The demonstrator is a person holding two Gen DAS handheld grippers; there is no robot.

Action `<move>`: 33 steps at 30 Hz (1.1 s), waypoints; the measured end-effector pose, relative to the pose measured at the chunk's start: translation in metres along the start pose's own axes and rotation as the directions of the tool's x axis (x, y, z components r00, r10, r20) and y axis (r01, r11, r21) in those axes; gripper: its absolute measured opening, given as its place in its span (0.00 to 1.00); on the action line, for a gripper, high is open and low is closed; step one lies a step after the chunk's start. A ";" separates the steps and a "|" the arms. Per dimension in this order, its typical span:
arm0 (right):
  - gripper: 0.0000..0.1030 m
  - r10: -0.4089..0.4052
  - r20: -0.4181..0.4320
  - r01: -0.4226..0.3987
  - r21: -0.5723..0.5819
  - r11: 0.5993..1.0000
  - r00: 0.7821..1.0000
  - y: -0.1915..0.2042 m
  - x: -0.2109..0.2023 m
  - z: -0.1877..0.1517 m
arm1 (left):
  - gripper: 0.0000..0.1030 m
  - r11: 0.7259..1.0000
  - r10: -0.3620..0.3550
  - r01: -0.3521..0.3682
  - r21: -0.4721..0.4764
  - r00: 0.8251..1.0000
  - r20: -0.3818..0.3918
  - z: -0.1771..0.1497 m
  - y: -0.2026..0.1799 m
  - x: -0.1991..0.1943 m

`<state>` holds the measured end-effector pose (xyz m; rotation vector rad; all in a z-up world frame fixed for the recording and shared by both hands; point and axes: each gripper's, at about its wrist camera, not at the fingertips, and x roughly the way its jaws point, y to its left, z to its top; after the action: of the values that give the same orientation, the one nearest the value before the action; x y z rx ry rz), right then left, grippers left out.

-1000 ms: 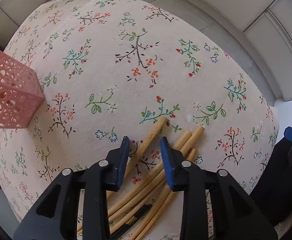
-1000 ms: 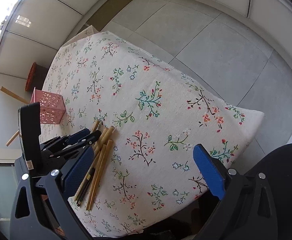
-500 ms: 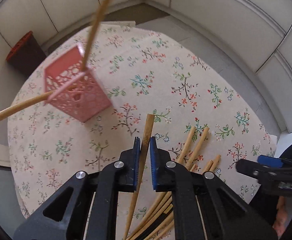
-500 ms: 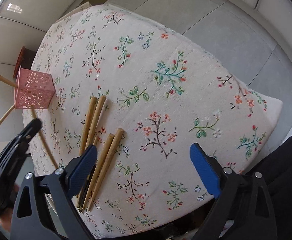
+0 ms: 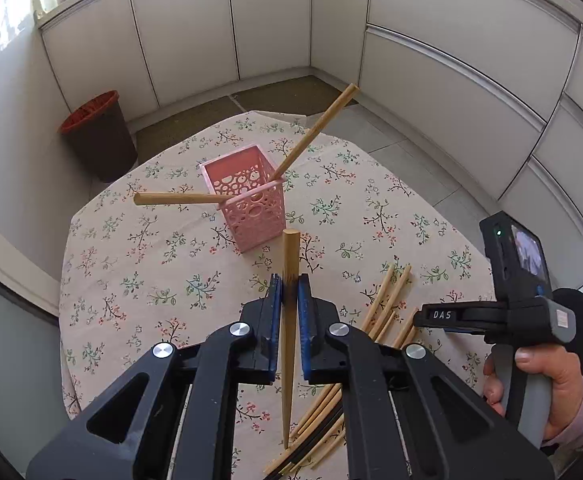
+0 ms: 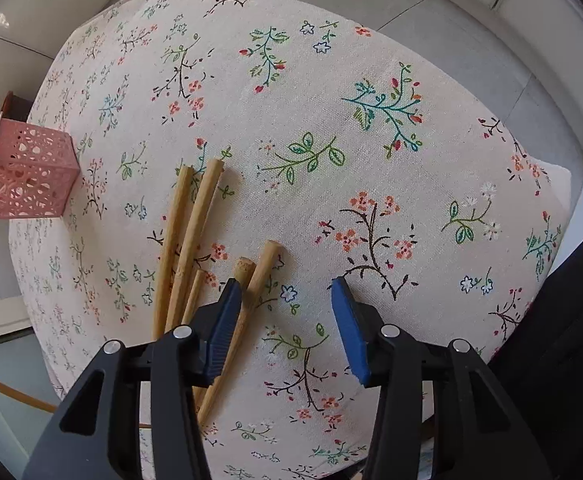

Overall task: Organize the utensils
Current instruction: 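Close the left tool on another chopstick and lift it upright, then carry the upright chopstick with the left tool over the pink cup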

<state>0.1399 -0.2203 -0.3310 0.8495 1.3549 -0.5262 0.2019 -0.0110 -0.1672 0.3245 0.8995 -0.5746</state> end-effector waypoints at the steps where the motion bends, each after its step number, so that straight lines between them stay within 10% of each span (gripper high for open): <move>1: 0.42 -0.018 0.009 0.018 -0.003 1.000 1.000 0.002 0.000 -0.001 | 0.07 1.000 0.001 -0.001 -0.006 1.000 0.005 -0.001 0.003 -0.003; 10: 0.21 -0.046 0.064 0.048 -0.026 0.998 0.997 0.025 0.004 0.000 | 0.07 0.999 -0.016 0.018 -0.028 0.998 0.069 0.001 0.007 -0.022; 15: 0.08 0.126 0.049 -0.124 -0.033 0.992 0.991 0.018 -0.003 0.011 | 0.06 0.996 -0.038 0.047 -0.075 0.992 0.117 0.003 0.014 -0.041; 20: 0.08 0.314 0.182 -0.280 -0.189 0.941 0.932 0.008 -0.056 0.009 | 0.05 0.992 -0.063 0.081 -0.097 0.981 0.181 0.006 0.014 -0.067; 28: 0.08 0.406 0.250 -0.342 -0.263 0.902 0.879 -0.019 -0.110 0.021 | 0.07 0.995 -0.070 0.061 -0.074 0.990 -0.125 0.006 -0.013 0.031; 33: 0.08 0.412 0.238 -0.356 -0.246 0.902 0.879 -0.037 -0.107 0.025 | 0.34 0.999 0.038 -0.042 -0.016 0.974 -0.221 0.015 -0.031 0.098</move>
<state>0.1086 -0.2776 -0.2346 0.8200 0.9208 -0.1870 0.2406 -0.0755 -0.2386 0.3924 1.1103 -0.4977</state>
